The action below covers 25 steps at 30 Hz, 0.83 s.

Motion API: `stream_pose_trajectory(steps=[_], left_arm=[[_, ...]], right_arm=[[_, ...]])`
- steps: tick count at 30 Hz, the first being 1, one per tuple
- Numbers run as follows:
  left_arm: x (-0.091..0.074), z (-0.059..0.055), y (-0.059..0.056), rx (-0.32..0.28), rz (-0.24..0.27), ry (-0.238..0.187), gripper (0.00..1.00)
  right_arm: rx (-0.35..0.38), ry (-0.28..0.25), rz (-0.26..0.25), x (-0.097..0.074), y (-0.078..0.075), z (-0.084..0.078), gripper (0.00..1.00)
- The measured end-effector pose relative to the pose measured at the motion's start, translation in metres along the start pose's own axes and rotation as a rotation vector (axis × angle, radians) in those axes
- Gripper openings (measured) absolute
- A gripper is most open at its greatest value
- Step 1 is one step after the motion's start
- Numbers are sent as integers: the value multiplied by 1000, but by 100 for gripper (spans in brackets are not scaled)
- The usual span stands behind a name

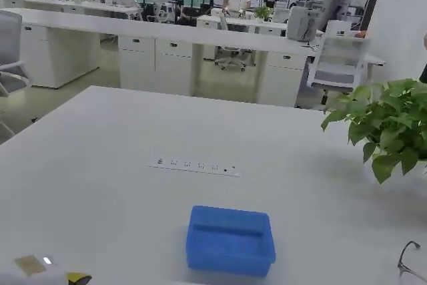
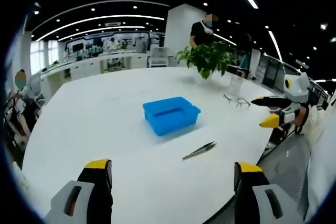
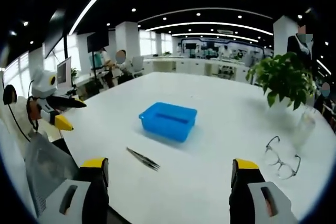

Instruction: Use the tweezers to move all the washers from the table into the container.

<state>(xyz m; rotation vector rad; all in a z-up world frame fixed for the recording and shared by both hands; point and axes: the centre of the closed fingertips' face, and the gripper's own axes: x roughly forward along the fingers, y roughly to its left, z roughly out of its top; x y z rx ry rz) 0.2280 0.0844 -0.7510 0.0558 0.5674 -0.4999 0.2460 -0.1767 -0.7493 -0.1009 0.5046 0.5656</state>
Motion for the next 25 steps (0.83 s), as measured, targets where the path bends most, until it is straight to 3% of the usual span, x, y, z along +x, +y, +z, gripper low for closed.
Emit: stream_pose_trajectory(steps=[1, 9, 15, 20, 25], left_arm=[[-5, 1, 6, -3, 40, -20, 99], [-21, -1, 11, -25, 131, -53, 99], [-22, -3, 9, -34, 137, -56, 99], [-22, 0, 4, -73, 108, -76, 99], [-23, 0, 4, -63, 118, -79, 99]], right_arm=[[5, -8, -5, -1, -1, 0, 99], [36, -28, -50, -12, -7, 0, 99], [25, -27, -53, -12, -6, 0, 99], [24, -23, -49, -13, -4, -1, 99], [29, -28, -47, -13, -3, 1, 99]])
